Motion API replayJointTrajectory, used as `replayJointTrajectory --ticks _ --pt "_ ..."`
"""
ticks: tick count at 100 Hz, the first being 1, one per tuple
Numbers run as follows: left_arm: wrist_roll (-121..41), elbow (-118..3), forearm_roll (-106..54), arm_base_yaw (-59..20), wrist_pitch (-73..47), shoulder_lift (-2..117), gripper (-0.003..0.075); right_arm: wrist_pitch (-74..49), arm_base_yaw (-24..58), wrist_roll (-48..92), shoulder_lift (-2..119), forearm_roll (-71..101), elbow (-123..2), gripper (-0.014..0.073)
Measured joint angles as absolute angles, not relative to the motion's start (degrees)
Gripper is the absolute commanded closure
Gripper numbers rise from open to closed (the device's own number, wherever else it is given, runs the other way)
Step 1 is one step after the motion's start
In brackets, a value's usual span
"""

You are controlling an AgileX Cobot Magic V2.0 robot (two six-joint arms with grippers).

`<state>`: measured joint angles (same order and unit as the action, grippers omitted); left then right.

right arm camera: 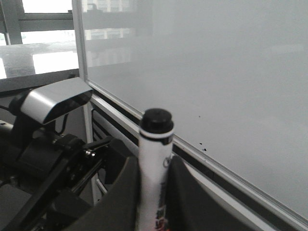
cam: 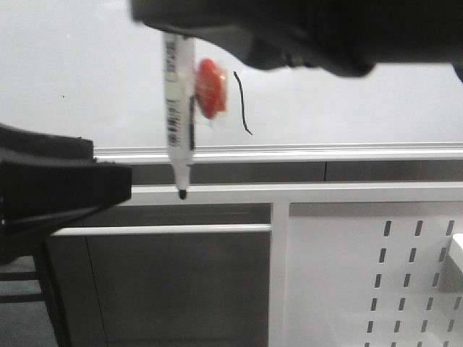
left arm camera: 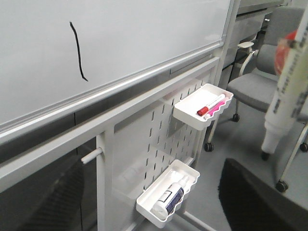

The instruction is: Write number 1 on whiteboard

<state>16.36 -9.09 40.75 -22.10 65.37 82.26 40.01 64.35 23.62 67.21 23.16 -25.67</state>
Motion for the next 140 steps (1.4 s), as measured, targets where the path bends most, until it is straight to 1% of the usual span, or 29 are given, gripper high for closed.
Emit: replayJointTrajectory --ticks 30,50,78,103,121,140 --pt "22.24 -12.52 46.77 -22.1 65.37 80.97 0.0196 37.06 63.21 23.62 67.12 23.16 -28.37 0.0662" --pt "24.07 -12.52 51.75 -22.1 65.37 80.84 0.0196 35.14 61.55 23.72 67.12 23.16 -28.37 0.0662" --pt "24.69 -12.52 54.63 -22.1 65.37 80.71 0.0197 33.53 61.2 23.72 68.45 23.16 -28.37 0.0662" --pt "25.75 -12.52 56.4 -22.1 65.37 80.67 0.0265 33.67 61.2 23.72 71.62 23.16 -28.37 0.0662" --pt "25.86 -12.52 56.51 -22.25 65.37 80.67 0.027 35.95 61.2 23.72 72.28 23.16 -28.37 0.0662" --pt "25.86 -13.39 55.1 -24.97 65.37 80.67 0.0269 37.39 61.2 23.72 72.87 22.96 -28.37 0.0662"
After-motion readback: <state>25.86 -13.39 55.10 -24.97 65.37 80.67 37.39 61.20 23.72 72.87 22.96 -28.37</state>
